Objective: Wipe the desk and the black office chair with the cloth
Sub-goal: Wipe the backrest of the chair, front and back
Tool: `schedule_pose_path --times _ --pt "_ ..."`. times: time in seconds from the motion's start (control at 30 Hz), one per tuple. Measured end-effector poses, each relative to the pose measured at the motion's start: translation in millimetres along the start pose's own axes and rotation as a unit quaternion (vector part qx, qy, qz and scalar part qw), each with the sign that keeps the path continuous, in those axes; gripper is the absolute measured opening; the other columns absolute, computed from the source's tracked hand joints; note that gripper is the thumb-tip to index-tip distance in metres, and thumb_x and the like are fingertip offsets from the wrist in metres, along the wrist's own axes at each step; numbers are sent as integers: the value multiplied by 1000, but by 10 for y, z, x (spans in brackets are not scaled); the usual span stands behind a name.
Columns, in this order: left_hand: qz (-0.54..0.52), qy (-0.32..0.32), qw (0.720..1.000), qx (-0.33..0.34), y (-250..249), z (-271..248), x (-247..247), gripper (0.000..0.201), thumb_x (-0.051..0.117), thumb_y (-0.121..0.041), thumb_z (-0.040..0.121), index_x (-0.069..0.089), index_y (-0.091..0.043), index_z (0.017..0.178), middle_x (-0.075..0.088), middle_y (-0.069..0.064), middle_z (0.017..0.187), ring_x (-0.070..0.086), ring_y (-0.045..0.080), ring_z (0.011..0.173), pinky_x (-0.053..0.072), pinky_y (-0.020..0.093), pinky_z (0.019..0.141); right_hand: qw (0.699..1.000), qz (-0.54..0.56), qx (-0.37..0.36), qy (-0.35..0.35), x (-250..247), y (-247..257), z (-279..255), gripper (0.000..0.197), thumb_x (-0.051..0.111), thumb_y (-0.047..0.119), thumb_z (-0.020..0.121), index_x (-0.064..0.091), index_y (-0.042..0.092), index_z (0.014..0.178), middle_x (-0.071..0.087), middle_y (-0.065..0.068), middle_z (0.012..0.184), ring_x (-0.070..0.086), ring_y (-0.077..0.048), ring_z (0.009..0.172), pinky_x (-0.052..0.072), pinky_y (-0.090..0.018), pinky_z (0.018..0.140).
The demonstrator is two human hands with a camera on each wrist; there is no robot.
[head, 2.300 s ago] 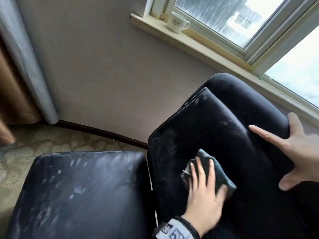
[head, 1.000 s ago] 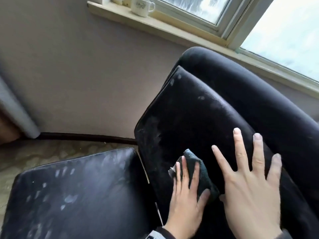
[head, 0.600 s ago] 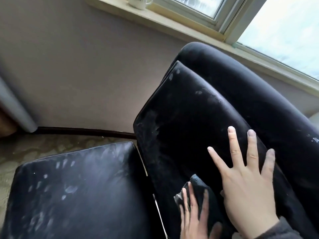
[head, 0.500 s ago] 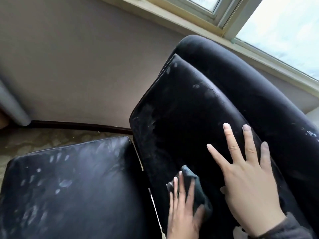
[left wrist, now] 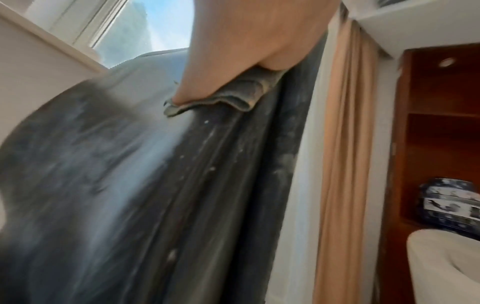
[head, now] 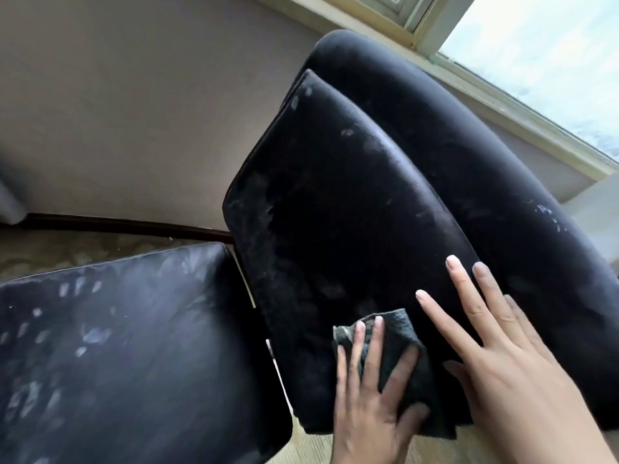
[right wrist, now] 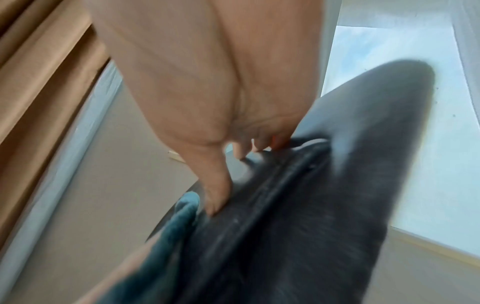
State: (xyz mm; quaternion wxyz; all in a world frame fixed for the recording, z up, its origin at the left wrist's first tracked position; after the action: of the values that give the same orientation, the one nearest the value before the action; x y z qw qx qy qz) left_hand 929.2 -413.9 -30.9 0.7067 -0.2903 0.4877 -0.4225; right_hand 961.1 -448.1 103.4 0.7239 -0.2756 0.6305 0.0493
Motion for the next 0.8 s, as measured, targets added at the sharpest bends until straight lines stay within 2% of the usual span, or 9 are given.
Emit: schedule_pose_path --times 0.07,0.17,0.23,0.33,0.4,0.57,0.7,0.73,0.8 --pt "-35 -19 998 -44 230 30 -41 57 14 -58 97 3 -42 150 -2 -5 161 -2 20 148 6 41 115 1000 6 -7 5 13 -48 -112 109 86 -8 40 42 16 136 28 -12 152 24 -28 139 13 -31 111" --pt "-64 -21 987 -144 624 106 -77 55 -4 -67 88 -23 -56 138 -30 -20 152 -27 6 141 2 42 120 1000 10 -17 1 52 -90 -182 113 82 -16 35 43 16 135 29 -12 152 25 -29 139 15 -31 110" --pt "-60 -14 988 -145 583 209 -116 55 -8 -70 84 -29 -58 133 -39 -20 147 -35 6 137 -3 46 120 1000 19 -23 -5 86 -108 -180 112 78 -19 34 43 15 135 28 -13 152 24 -30 139 17 -32 109" --pt "-30 -3 999 -25 51 368 -122 57 7 -59 96 -17 -45 145 -29 -3 155 -28 22 142 -12 49 117 998 39 -37 -22 95 -95 -151 110 74 -20 34 43 13 135 28 -14 152 23 -32 139 20 -35 108" --pt "1 -17 1000 19 -118 410 -103 58 15 -54 99 -10 -39 149 -20 1 158 -20 25 145 -14 42 116 997 55 -46 -32 84 -107 -140 106 72 -20 37 43 12 134 29 -14 151 24 -32 139 24 -37 106" --pt "-50 -66 993 -85 474 535 -157 54 -1 -61 94 -19 -49 143 -24 -15 156 -20 11 144 -7 40 119 996 54 -61 -25 78 -156 -123 110 66 -21 29 46 13 131 35 -15 148 27 -31 136 31 -34 98" --pt "-52 -55 980 -182 810 697 -209 59 -19 -73 78 -37 -53 130 -44 -15 144 -38 5 135 -9 44 119 996 47 -55 -54 76 -158 -79 96 63 -18 40 46 12 130 38 -17 146 27 -33 136 22 -32 106" --pt "-45 -45 983 -169 696 712 -214 59 -20 -72 78 -38 -51 131 -45 -10 144 -38 8 136 -9 45 119 995 40 -58 -71 72 -143 -79 86 58 -16 50 46 11 130 38 -18 145 26 -34 136 20 -32 107" --pt "-14 -31 997 -69 308 684 -182 59 -8 -62 90 -29 -42 142 -36 0 151 -31 20 141 -10 47 118 992 25 -60 -106 54 -111 -84 64 43 -5 68 45 12 130 36 -18 145 25 -36 136 17 -33 108"
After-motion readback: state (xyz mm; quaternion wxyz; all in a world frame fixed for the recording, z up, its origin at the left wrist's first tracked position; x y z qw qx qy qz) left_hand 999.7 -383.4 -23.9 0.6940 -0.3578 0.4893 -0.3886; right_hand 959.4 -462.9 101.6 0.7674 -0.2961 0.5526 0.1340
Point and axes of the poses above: each hand's wrist, its own z-axis towards the middle knuckle, its own x-axis out of the palm, y = z × x, the point moved 9 cm from there along z, towards the middle knuckle
